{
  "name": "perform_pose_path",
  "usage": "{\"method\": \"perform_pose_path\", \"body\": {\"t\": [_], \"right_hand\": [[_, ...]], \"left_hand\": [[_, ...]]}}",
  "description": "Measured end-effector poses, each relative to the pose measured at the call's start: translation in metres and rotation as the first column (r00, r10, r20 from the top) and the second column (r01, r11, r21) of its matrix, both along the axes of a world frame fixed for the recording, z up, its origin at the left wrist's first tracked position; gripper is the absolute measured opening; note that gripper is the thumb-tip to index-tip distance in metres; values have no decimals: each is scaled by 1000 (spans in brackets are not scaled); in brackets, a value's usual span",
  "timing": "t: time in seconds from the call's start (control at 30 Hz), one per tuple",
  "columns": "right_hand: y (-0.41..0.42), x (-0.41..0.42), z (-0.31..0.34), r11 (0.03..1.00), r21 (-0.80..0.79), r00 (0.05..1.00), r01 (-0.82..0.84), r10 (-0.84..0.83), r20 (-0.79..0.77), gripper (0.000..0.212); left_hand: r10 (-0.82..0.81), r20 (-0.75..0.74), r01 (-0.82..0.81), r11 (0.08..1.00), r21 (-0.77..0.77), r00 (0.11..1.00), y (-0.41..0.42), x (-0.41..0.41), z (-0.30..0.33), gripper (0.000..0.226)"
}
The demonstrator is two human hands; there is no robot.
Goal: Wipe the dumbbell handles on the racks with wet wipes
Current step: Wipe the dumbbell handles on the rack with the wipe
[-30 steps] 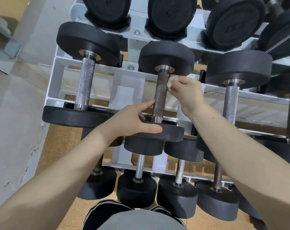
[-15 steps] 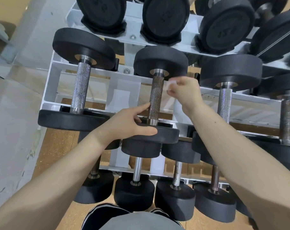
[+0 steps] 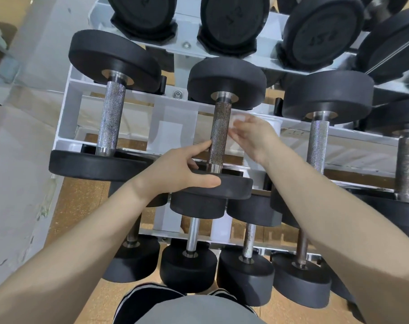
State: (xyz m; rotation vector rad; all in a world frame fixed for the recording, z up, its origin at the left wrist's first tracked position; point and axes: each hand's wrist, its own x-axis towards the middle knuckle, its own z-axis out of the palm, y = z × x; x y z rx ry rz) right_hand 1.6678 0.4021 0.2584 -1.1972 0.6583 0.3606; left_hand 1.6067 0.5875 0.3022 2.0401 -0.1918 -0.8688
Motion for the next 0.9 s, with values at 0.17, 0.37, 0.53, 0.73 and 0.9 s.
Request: {"method": "perform_pose_path", "body": {"t": [0.17,0.37,0.53,0.73,0.9], "right_hand": [[14,1,-16,973,229,999,-38,44,-20,23],[8,-29,-10,891,95,884,-445,454,-110,22],[8,11,-8,919,311,970,243,-239,-53,23],[15,-13,-15,982,136,990,-132,138,-34,29],[3,-36,-5,887,-281,930,-366,354,-95,18]], "left_hand": [[2,9,-2,1000,1,1000,0,1,0,80],[-14,14,14,1000,-2,1000,1,2,0,80],[11,7,-11,1000,-18,1000,1,1,0,80],[6,10,-6,1000,-7,1000,1,1,0,80],[0,8,0,1000,-3,1000,1,2,-2,81]]}}
